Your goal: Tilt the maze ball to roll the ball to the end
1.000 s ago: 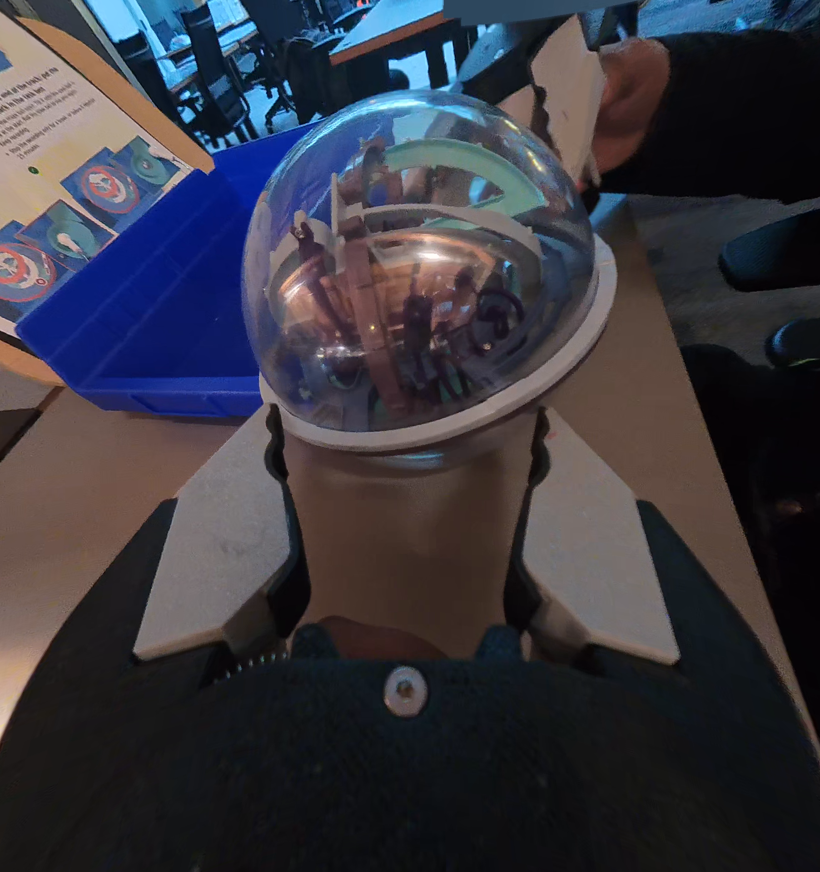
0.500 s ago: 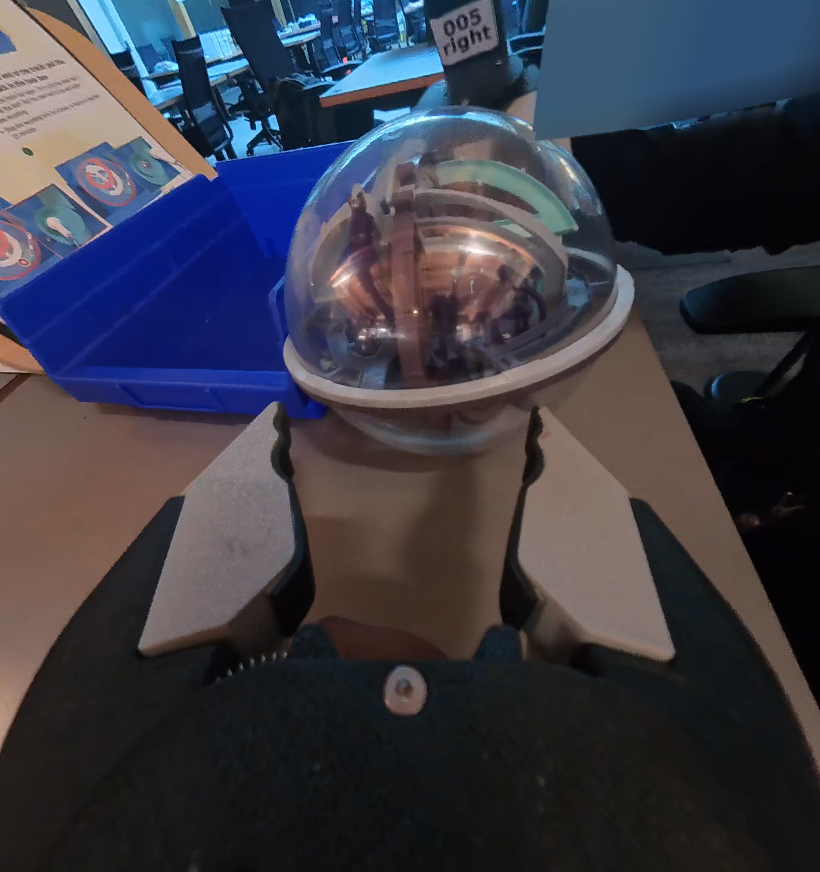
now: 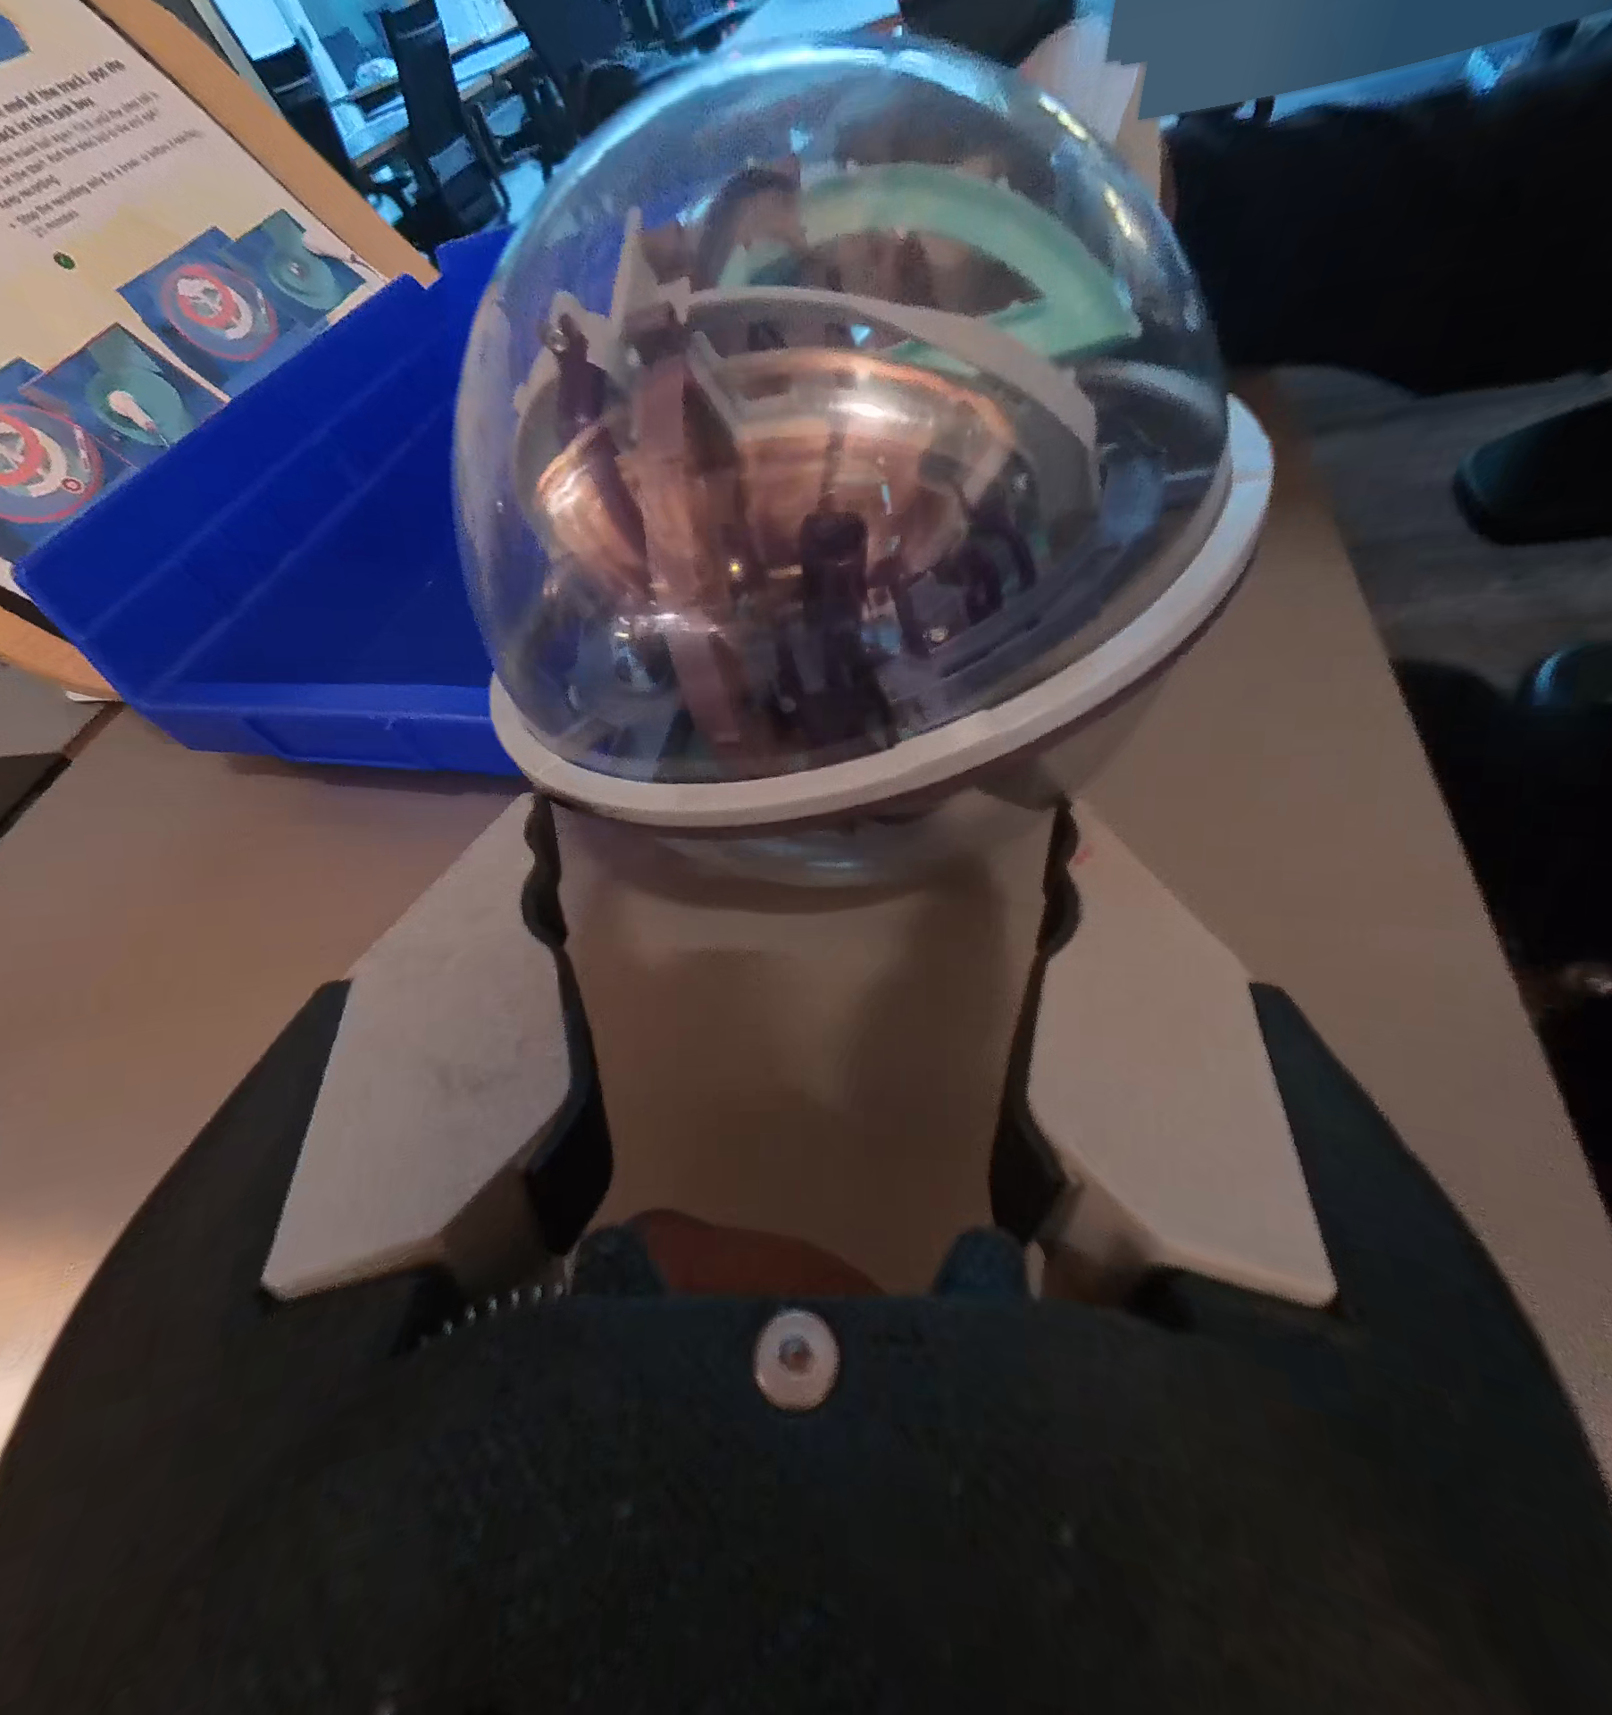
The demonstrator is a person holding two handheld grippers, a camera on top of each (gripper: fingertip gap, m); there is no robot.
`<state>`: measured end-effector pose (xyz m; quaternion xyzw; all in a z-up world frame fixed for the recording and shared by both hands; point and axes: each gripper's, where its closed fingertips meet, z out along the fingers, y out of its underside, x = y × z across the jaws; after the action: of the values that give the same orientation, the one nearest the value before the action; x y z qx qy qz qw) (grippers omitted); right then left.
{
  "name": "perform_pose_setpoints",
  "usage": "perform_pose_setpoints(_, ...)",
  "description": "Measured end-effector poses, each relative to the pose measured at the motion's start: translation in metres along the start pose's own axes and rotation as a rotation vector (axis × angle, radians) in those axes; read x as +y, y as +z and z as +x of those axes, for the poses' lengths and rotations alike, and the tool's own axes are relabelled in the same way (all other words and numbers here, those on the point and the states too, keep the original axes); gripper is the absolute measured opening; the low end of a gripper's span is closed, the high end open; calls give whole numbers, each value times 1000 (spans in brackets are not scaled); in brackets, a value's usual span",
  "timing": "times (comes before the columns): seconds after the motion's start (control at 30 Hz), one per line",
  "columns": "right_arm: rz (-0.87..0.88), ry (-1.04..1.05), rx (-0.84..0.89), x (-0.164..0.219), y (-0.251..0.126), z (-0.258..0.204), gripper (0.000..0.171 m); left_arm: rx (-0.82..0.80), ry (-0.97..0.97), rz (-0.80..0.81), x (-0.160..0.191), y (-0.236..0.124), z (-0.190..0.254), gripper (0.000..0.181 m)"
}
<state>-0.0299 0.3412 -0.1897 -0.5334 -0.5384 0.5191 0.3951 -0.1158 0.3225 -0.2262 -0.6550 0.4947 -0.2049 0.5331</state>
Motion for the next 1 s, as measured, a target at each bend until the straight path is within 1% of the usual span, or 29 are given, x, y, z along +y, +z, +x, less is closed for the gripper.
perform_pose_setpoints(0.23, 14, -22, 6, 1, 0, -1, 116, -12, 20, -12, 1, 3, 0, 107)
perform_pose_setpoints(1.0, 38, -11, -5, 2, 2, 1, 116, -3, 12, -4, 1, 2, -2, 106)
